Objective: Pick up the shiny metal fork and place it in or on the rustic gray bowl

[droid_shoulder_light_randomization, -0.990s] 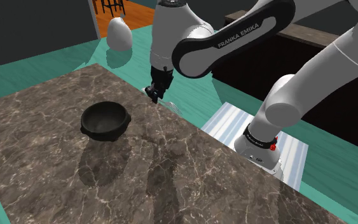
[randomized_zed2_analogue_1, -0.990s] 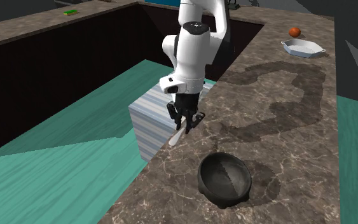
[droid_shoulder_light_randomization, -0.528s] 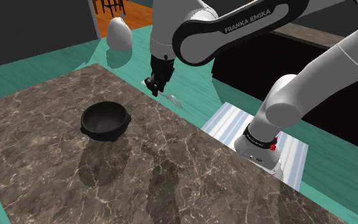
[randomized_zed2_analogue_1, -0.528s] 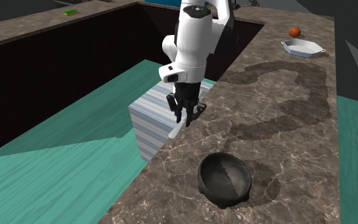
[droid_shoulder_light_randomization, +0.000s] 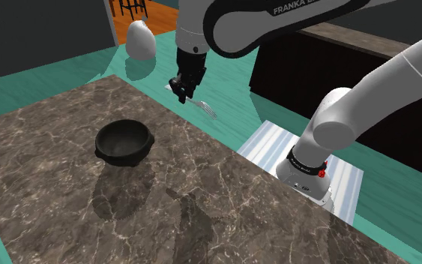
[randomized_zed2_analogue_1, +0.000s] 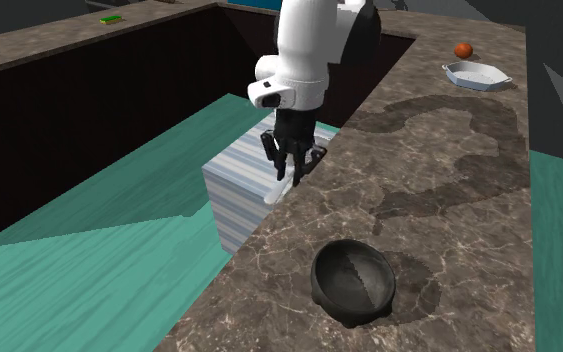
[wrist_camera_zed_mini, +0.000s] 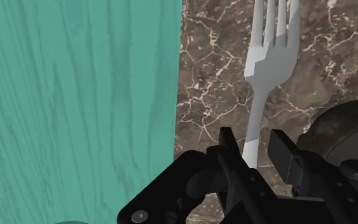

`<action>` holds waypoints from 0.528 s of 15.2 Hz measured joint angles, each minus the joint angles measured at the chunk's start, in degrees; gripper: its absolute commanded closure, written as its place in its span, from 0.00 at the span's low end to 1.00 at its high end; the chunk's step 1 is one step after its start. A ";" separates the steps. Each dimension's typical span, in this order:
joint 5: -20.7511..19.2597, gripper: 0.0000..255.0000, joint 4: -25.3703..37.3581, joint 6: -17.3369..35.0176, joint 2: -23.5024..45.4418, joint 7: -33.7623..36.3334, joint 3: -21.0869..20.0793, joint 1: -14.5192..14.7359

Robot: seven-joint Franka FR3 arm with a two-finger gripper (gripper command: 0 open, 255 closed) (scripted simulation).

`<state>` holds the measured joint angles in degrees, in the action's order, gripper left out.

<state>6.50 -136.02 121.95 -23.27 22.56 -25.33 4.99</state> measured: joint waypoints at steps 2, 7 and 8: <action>-0.22 1.00 1.29 -0.74 0.56 0.55 -0.38 -0.05; -4.46 1.00 10.00 -0.49 10.16 7.48 -5.45 -0.95; -5.91 1.00 12.41 -0.63 12.73 9.39 -6.67 -1.06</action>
<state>0.60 -123.61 121.31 -10.53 31.95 -32.00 3.92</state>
